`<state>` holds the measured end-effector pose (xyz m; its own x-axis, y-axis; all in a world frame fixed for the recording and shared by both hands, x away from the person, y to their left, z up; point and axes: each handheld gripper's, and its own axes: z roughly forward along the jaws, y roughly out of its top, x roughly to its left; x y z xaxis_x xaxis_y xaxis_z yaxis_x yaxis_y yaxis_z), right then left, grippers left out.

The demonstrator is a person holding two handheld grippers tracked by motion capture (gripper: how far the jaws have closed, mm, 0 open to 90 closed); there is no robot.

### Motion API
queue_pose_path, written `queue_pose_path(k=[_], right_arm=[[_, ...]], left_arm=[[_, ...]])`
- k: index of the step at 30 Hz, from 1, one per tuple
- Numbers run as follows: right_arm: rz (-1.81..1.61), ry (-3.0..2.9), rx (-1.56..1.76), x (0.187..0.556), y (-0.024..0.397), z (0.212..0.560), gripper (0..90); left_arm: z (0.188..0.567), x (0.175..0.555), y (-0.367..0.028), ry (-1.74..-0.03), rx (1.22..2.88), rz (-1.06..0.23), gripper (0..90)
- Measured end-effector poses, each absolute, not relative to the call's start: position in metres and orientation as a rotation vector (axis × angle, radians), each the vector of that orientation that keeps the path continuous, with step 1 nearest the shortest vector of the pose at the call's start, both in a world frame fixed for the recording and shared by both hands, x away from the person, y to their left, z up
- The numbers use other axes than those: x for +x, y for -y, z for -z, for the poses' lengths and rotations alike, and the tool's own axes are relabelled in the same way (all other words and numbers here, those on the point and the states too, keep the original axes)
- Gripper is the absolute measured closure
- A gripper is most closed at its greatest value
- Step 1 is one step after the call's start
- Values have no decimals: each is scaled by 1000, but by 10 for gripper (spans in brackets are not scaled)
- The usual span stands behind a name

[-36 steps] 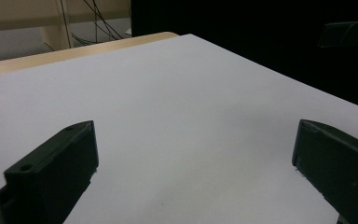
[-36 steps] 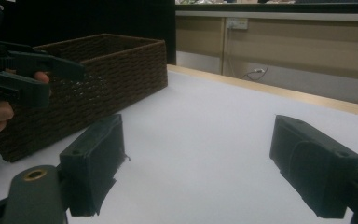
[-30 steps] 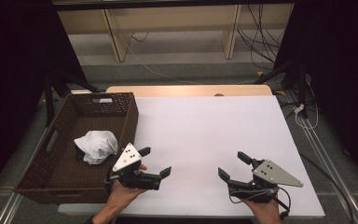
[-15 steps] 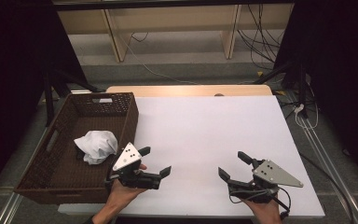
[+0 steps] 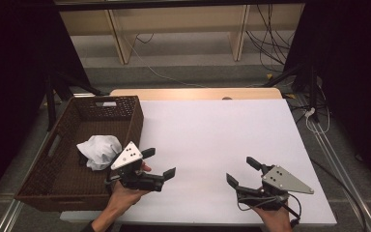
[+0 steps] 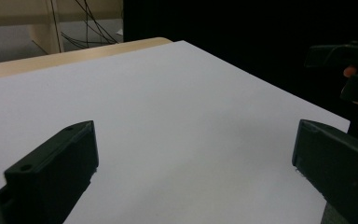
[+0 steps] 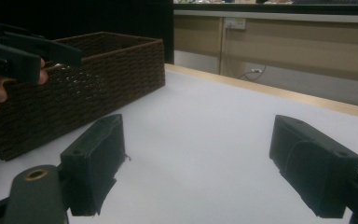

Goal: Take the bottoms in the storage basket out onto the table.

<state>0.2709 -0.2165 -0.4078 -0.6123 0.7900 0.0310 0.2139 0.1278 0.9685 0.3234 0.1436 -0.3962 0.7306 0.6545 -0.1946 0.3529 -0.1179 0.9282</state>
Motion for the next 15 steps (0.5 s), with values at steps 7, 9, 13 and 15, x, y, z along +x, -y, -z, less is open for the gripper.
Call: queue_pose_path(k=[7, 9, 13, 15], right_arm=[[-1503, -1909, 960, 271, 216, 408, 191], [-1502, -1908, 961, 271, 216, 408, 191], [-1502, -1906, 964, 271, 216, 408, 192], [-1502, -1907, 964, 272, 216, 408, 191]], left_arm=[[377, 329, -140, -774, 1760, -359, 3], [375, 332, -139, -771, 1779, -364, 3], [372, 340, -140, -785, 1795, -347, 3], [369, 345, -141, -788, 1819, -343, 3]])
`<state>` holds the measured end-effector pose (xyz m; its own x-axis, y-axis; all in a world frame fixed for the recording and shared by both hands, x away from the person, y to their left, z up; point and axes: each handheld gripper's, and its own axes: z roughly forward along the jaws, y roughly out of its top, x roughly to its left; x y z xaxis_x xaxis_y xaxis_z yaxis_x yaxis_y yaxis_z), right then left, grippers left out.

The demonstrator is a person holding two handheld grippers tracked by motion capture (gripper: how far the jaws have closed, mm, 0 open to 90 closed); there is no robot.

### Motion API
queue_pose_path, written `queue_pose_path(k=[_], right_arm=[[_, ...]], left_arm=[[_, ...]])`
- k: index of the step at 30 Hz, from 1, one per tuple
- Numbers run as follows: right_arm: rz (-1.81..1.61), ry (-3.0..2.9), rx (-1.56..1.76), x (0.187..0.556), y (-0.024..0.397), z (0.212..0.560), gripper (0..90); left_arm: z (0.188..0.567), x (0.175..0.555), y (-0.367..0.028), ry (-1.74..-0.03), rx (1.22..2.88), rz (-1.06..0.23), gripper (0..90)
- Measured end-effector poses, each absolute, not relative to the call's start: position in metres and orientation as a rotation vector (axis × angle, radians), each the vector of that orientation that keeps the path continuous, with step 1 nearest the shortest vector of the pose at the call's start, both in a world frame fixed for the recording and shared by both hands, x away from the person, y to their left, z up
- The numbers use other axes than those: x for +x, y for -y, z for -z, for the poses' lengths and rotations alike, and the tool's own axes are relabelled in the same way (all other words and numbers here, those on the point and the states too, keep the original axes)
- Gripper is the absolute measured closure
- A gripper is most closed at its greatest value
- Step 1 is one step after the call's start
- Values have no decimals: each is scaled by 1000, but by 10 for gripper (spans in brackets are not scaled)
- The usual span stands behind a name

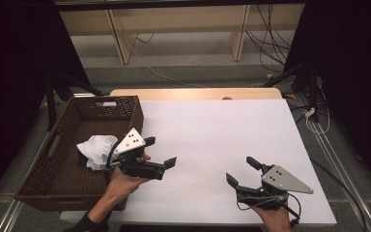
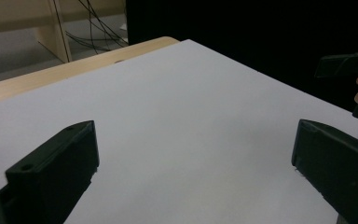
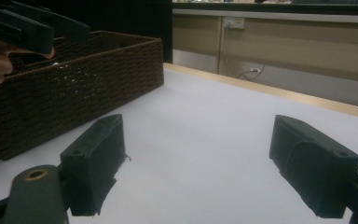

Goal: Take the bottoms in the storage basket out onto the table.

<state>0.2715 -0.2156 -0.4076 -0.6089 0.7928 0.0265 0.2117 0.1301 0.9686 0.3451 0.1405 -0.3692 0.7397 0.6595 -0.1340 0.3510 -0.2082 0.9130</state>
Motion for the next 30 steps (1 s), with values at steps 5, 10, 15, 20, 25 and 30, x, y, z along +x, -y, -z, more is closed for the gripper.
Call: queue_pose_path(k=[5, 10, 15, 20, 25, 30], right_arm=[[-1498, -1912, 964, 272, 216, 408, 191], [-1498, -1910, 966, 273, 217, 408, 192], [-1494, -1913, 971, 274, 217, 409, 191], [-1492, -1914, 971, 274, 217, 409, 191], [-1491, -1917, 969, 274, 218, 408, 192], [-1490, -1917, 956, 273, 217, 407, 192]], left_arm=[[359, 360, -140, -813, 1815, -359, 10], [356, 371, -138, -829, 1827, -349, 10], [349, 384, -135, -846, 1848, -353, 11], [334, 398, -135, -871, 1863, -437, 20], [331, 399, -143, -886, 1868, -443, 22], [334, 406, -156, -936, 1869, -445, 22]])
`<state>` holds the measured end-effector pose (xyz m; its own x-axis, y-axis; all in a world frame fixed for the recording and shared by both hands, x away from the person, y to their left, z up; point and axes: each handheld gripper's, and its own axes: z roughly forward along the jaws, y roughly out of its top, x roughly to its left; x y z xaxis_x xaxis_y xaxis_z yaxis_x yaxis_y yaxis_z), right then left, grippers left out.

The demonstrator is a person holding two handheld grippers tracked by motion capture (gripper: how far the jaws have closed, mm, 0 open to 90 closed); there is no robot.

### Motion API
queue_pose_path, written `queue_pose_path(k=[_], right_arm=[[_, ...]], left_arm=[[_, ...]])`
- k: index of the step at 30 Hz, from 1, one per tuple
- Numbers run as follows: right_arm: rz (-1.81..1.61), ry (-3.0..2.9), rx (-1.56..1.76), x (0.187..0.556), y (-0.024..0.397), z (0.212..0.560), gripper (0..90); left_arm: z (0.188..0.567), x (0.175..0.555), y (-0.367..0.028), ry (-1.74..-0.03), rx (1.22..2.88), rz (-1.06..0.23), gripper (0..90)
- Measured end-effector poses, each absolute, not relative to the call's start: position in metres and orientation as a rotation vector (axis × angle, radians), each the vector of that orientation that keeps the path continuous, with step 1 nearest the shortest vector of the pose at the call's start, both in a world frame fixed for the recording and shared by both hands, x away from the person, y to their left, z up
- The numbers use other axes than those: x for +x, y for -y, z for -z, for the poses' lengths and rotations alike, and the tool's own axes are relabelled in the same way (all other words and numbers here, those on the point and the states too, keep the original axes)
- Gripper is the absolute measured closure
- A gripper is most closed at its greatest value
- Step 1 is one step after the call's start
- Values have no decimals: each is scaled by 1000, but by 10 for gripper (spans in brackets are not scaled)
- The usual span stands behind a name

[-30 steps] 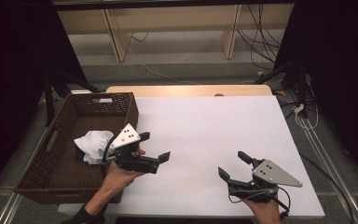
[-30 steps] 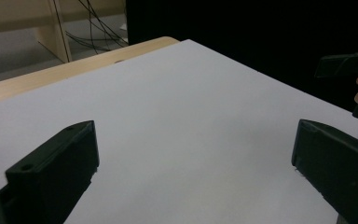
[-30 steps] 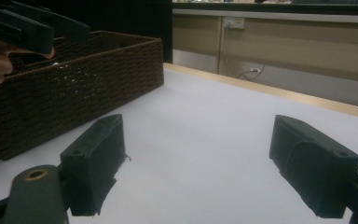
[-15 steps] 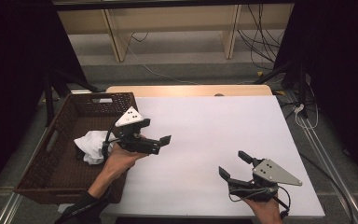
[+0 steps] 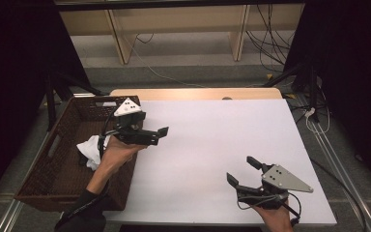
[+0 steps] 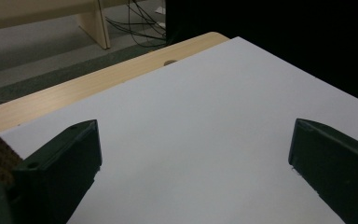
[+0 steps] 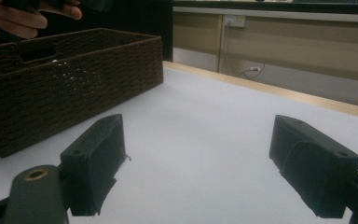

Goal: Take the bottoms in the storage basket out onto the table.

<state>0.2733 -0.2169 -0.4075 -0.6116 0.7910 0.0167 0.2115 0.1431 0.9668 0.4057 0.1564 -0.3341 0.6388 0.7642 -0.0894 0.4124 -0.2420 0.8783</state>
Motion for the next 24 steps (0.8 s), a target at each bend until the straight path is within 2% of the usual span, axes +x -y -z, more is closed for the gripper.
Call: queue_pose_path(k=[7, 12, 15, 24], right_arm=[[-1491, -1921, 954, 274, 217, 408, 192], [-1489, -1919, 949, 273, 217, 407, 192], [-1483, -1921, 947, 273, 217, 407, 192], [-1477, -1922, 946, 273, 217, 407, 192]], left_arm=[[332, 414, -184, -1014, 1858, -460, 22], [329, 418, -214, -1082, 1867, -524, 22], [332, 422, -242, -1164, 1829, -530, 24], [344, 431, -281, -1343, 1843, -555, 24]])
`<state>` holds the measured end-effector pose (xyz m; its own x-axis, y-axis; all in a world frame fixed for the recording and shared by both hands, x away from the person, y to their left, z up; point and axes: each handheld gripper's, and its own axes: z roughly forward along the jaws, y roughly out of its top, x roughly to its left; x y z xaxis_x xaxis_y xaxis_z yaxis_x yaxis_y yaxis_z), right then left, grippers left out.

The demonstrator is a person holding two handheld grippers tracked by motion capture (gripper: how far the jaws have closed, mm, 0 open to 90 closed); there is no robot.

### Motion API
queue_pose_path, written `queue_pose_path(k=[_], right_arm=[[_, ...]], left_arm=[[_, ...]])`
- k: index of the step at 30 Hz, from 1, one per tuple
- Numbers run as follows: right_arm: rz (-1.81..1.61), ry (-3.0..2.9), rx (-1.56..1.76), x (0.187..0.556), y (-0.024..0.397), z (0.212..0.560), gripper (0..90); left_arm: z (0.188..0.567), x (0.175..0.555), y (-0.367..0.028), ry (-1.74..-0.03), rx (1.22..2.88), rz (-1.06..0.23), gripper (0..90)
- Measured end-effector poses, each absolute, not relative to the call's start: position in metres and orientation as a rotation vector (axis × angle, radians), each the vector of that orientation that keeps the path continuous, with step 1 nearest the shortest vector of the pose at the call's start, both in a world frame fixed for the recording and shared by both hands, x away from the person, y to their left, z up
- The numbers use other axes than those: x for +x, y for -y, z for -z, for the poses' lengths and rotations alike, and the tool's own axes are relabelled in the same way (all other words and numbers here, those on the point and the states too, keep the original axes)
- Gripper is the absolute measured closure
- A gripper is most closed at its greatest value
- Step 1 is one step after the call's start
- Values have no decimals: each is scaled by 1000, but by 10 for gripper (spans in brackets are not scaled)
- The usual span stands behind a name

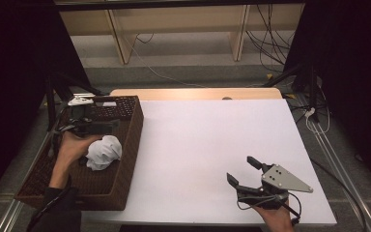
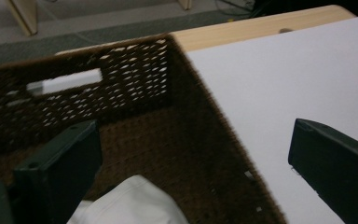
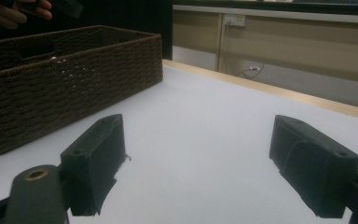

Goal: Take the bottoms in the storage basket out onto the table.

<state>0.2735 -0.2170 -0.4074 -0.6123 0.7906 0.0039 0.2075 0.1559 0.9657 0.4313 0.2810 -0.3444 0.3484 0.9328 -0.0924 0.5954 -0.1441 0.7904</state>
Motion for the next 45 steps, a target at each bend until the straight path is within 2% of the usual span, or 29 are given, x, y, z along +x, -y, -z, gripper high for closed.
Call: queue_pose_path(k=[4, 15, 22, 38, 45], right_arm=[[-1475, -1929, 946, 274, 216, 408, 193], [-1469, -1936, 943, 273, 216, 408, 193], [-1466, -1949, 938, 275, 215, 409, 196], [-1458, -1964, 935, 275, 214, 410, 198], [-1461, -1969, 928, 275, 213, 410, 203]], left_arm=[[349, 434, -291, -1381, 1845, -538, 24], [374, 448, -298, -1509, 2020, -490, 24], [388, 456, -301, -1573, 2068, -466, 24], [411, 463, -300, -1632, 2232, -394, 22], [426, 465, -297, -1644, 2341, -308, 22]])
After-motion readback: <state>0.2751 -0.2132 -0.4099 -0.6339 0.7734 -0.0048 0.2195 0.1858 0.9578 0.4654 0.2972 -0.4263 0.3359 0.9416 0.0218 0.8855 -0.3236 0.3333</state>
